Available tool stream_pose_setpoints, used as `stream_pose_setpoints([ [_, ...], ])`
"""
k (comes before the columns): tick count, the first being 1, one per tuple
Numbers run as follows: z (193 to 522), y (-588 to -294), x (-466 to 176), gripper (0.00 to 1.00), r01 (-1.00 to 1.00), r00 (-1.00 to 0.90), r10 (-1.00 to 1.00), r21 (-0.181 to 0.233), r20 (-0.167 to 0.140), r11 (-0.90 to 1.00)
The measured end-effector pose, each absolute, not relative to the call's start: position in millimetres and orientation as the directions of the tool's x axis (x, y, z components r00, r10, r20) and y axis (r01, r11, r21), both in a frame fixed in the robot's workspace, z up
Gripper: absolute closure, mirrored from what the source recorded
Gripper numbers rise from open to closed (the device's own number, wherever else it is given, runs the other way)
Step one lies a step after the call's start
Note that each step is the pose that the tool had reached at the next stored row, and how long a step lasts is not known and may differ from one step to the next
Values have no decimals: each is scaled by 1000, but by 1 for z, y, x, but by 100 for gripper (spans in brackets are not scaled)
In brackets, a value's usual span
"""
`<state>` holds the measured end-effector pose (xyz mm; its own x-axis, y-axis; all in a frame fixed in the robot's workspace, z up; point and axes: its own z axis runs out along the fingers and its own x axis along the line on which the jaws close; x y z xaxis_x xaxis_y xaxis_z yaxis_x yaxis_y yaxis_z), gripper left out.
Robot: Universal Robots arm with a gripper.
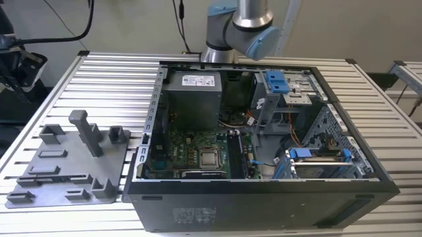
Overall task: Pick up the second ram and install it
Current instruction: 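Reach for the second ram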
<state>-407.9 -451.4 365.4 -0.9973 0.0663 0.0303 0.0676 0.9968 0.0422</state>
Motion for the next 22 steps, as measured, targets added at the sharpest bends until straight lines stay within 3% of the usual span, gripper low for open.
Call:
stream_pose_setpoints([
  [15, 358, -514, -408, 89, 67, -997, 66, 42, 30, 997],
  [22, 356, -516, -408, 89, 62, -998, 61, 42, 29, 997],
])
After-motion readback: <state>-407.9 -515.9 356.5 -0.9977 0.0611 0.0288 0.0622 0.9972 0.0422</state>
